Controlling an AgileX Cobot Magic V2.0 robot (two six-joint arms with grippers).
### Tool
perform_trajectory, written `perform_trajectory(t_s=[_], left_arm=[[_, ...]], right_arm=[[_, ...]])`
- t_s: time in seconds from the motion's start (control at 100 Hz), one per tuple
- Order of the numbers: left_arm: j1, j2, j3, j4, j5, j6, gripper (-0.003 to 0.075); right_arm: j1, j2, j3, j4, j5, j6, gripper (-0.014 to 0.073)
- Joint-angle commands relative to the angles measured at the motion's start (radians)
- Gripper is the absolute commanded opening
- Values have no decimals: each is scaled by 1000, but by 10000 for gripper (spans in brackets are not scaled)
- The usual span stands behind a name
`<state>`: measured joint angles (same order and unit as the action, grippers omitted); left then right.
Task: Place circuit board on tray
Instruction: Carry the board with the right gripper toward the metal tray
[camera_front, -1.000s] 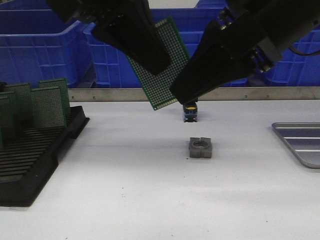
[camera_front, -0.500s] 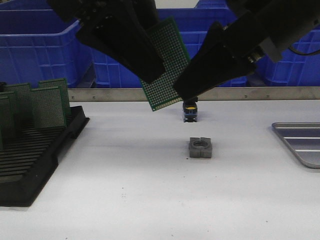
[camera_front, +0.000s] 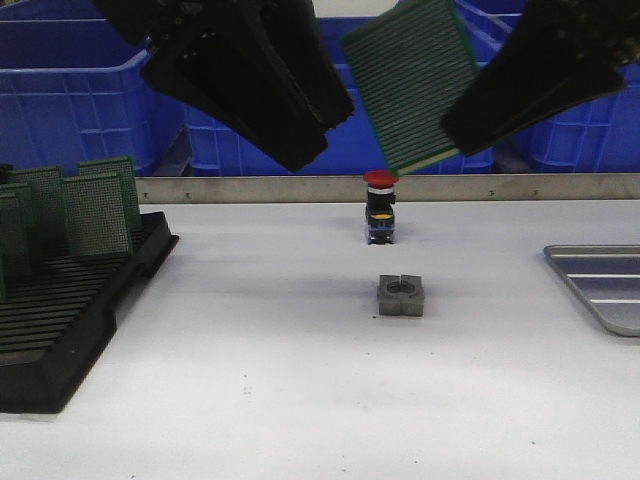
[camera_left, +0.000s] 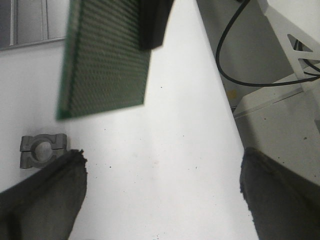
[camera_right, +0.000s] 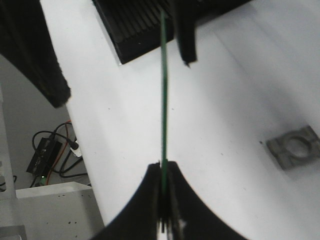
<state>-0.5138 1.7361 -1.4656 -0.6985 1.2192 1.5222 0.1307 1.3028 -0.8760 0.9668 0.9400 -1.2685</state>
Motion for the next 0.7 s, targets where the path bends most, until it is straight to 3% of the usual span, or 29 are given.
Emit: perform_trajectory(t_s=[0.0, 0.18, 0.37, 0.69], left_arm=[[-8, -51, -28, -65, 53, -9, 589], [-8, -51, -28, -65, 53, -9, 589], [-8, -51, -28, -65, 53, -9, 589], [-8, -51, -28, -65, 53, -9, 589]], right_arm=[[-92, -45, -31, 3, 30, 33, -67], [-281, -21, -29, -3, -63, 115, -67], [-443, 106, -30, -1, -124, 298, -67], [-530, 354, -35, 116, -110, 366, -67]])
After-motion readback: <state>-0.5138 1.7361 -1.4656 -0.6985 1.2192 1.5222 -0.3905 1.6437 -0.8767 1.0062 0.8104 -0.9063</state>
